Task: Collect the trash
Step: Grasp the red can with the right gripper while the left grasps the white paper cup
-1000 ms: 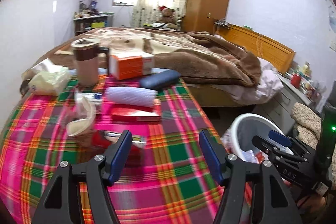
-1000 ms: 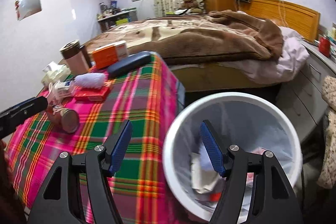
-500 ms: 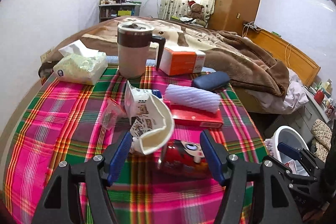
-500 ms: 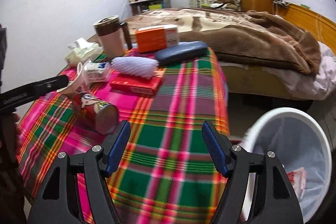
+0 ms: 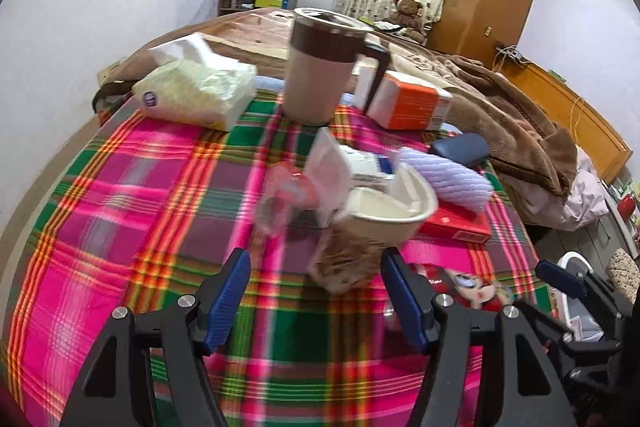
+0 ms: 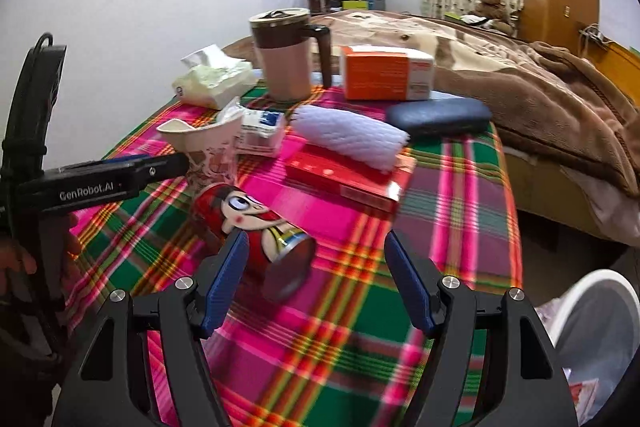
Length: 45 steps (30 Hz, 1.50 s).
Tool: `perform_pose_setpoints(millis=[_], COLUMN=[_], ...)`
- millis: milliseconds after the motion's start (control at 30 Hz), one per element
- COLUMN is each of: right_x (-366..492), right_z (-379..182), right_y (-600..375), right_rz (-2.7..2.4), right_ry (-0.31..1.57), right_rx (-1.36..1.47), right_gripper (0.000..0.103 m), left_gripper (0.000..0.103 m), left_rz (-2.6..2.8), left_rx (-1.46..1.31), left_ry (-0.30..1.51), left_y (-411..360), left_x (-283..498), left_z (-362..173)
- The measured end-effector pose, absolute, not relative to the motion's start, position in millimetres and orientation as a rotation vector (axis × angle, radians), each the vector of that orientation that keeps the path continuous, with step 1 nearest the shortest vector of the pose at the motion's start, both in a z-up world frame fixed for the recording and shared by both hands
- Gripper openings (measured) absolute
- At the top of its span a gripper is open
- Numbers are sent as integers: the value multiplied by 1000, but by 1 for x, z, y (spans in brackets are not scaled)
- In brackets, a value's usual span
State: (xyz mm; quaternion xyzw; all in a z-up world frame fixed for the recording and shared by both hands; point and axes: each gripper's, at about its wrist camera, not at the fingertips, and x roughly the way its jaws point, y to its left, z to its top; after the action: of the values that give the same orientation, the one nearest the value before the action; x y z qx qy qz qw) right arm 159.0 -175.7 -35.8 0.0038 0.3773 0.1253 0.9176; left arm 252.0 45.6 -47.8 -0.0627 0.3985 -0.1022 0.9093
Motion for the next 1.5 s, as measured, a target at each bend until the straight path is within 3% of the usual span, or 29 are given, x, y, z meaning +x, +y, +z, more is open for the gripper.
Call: perform_pose_setpoints(millis=[333,1033,1100,1400,1500], right_x=[173,194,192,182,175], right_z=[-45,-59,-59,-61,-60], right_y=[-144,-121,-126,-154,-169], right_rz=[444,480,477,321,236], right_ry=[816,863,866,874,866], right_rx=[-80,-302,-273,-181,-137], right_gripper=[73,77,66,63,62], left_gripper=[67,67,67,69,77], left_rz=[-156,-253,-256,-317,-329], left_rx=[-180,-242,-247,-241,-214], left_ry=[829,769,767,811,823], left_y=[81,69,68,47,37], left_x=[255,238,237,242,244], left_z=[-53,-22,-22,-29,-34])
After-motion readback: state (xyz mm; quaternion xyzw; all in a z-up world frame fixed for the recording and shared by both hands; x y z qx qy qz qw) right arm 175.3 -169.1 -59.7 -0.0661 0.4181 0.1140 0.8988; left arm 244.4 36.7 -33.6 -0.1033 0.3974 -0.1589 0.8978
